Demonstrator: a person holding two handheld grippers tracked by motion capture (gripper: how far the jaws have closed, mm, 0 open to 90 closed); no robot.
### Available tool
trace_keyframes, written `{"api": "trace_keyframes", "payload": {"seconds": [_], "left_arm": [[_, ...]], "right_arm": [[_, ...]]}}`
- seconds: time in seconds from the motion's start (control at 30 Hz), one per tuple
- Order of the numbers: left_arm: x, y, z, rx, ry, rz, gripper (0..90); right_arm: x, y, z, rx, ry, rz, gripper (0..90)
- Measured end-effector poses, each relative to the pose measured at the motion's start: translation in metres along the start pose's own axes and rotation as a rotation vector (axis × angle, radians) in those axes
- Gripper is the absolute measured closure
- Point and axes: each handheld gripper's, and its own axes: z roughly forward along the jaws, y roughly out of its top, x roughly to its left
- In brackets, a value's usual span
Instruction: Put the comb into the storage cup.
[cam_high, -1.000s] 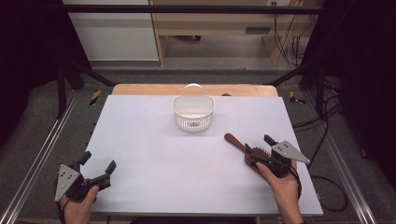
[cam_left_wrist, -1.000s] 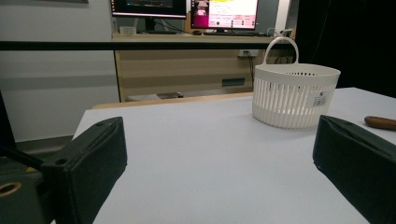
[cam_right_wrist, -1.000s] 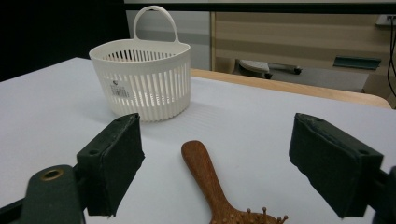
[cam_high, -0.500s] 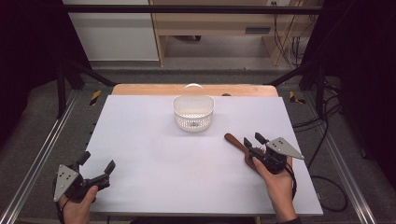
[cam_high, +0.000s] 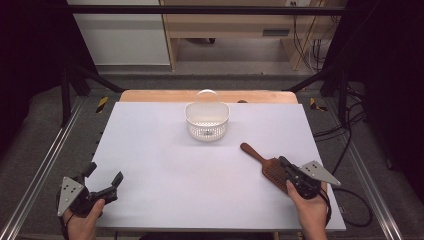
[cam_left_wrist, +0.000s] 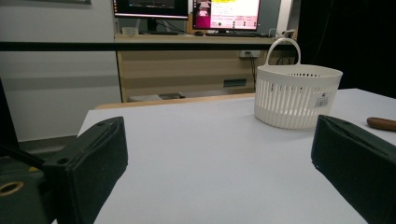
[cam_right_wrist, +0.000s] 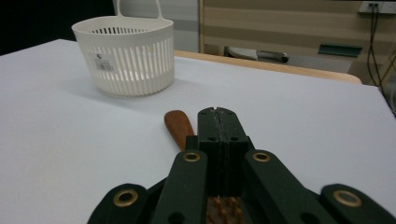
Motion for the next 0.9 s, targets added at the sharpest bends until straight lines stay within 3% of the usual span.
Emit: {"api": "trace_keyframes", "payload": {"seconds": [0.43, 0.9], "left_arm": [[-0.001, -0.001, 0.000, 0.005, 0.002, -0.001, 3.7], [0.000, -0.001, 0.000, 0.006, 0.005, -0.006, 3.8]], "right_arm": [[-0.026, -0.034, -0.046, 0.029, -0.110, 0.050, 90.0], [-0.035, -0.052, -0.058, 0.104, -0.120, 0.049, 90.0]]}}
